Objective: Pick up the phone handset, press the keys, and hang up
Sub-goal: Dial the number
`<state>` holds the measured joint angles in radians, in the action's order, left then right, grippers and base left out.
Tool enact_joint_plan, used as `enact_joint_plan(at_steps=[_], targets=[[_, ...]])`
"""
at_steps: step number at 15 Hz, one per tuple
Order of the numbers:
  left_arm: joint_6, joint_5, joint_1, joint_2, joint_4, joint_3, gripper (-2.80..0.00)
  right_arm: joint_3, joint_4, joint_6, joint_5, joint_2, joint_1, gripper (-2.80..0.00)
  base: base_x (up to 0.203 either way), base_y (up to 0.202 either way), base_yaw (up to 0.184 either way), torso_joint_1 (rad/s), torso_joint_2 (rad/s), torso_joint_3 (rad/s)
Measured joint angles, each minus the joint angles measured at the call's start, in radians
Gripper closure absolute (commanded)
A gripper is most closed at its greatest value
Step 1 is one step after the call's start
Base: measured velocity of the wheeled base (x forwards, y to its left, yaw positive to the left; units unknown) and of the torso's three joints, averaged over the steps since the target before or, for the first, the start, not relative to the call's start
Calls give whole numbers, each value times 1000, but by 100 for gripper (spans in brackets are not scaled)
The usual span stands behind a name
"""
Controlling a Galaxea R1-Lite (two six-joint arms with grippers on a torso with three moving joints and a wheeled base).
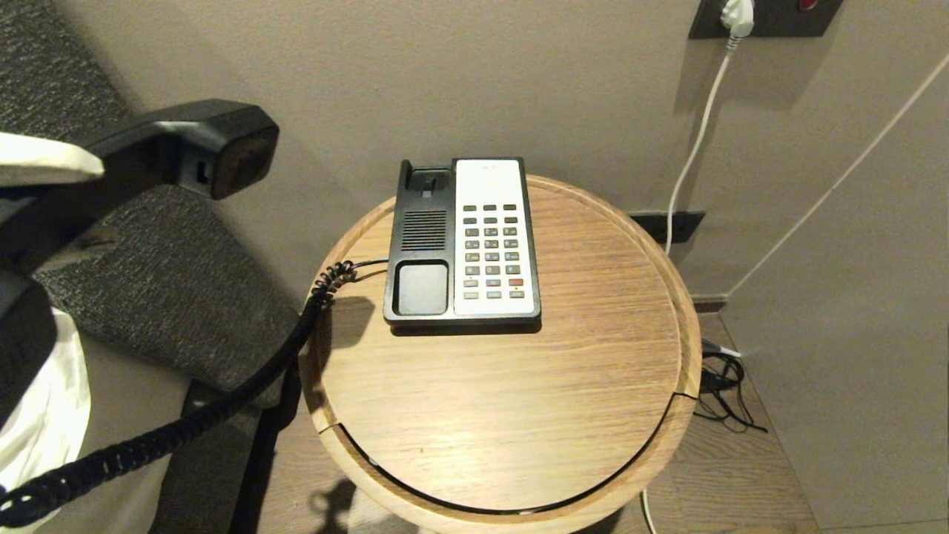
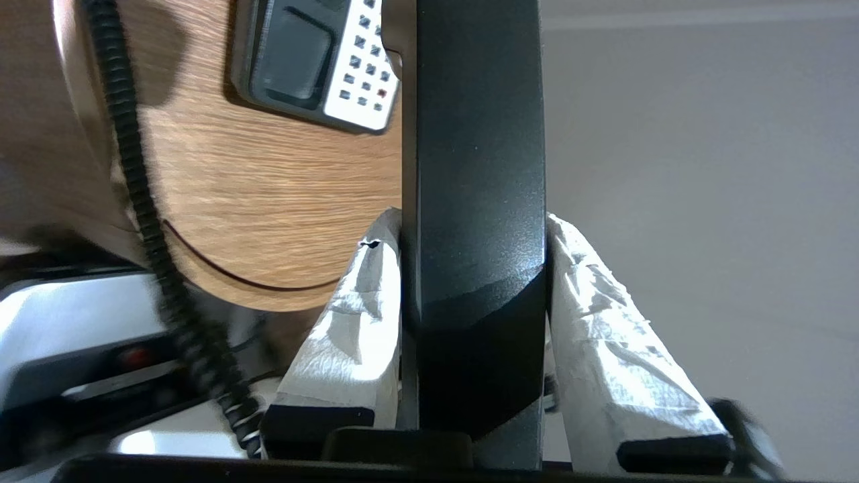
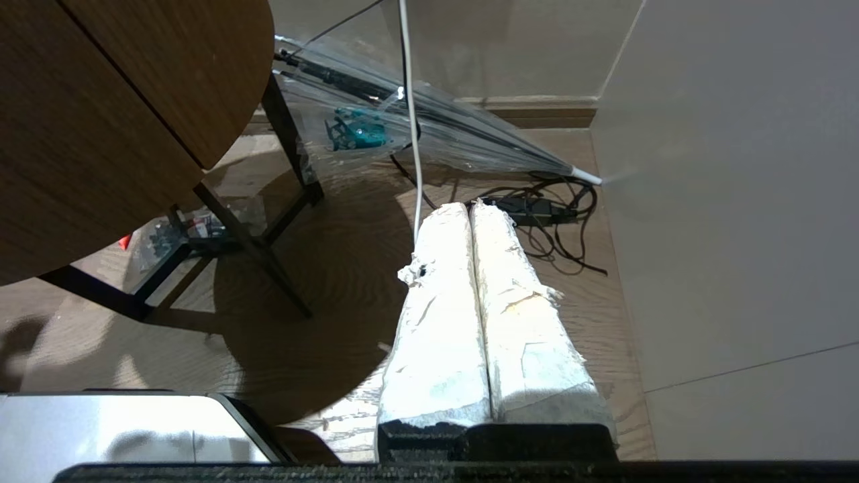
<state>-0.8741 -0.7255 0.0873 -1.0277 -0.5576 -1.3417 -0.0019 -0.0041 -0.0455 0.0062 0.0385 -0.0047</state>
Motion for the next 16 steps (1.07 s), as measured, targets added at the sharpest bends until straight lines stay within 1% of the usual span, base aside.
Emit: enact_joint_plan(at_steps=[1, 2, 4, 6, 7, 8, 9, 10, 11, 13, 14, 16], targets=[[-34, -6, -10, 32, 31, 27, 0, 0, 0, 2, 0, 0, 0, 0, 0, 0, 0, 0, 0, 0], [-54, -13, -16, 60, 64, 60, 0, 0, 0, 3, 0, 0, 0, 0, 0, 0, 0, 0, 0, 0], [-66, -25, -21, 95, 128, 120, 0, 0, 7, 1, -1, 0, 0, 0, 0, 0, 0, 0, 0, 0], [-83, -36, -22, 109, 173, 145, 0, -5, 13, 6, -3, 0, 0, 0, 0, 0, 0, 0, 0, 0], [-89, -45, -23, 115, 174, 153, 0, -28, 19, 17, -4, 0, 0, 0, 0, 0, 0, 0, 0, 0], [-92, -49, -23, 120, 175, 158, 0, -83, 46, 30, -5, 0, 0, 0, 0, 0, 0, 0, 0, 0], [-93, -48, -23, 124, 175, 165, 0, -173, 99, 45, -4, 0, 0, 0, 0, 0, 0, 0, 0, 0], [-93, -48, -23, 131, 176, 172, 0, -298, 176, 59, 0, 0, 0, 0, 0, 0, 0, 0, 0, 0], [-93, -50, -23, 136, 176, 179, 0, -435, 269, 79, 10, 4, 0, 0, 0, 0, 0, 0, 0, 0], [-93, -56, -23, 147, 175, 198, 0, -737, 472, 151, 56, 48, 0, 0, 0, 0, 0, 0, 0, 0], [-92, -56, -23, 152, 176, 204, 0, -867, 555, 199, 82, 100, 0, 0, 0, 0, 0, 0, 0, 0], [-90, -55, -23, 155, 177, 209, 0, -1089, 677, 286, 142, 278, 0, 0, 0, 0, 0, 0, 0, 0]])
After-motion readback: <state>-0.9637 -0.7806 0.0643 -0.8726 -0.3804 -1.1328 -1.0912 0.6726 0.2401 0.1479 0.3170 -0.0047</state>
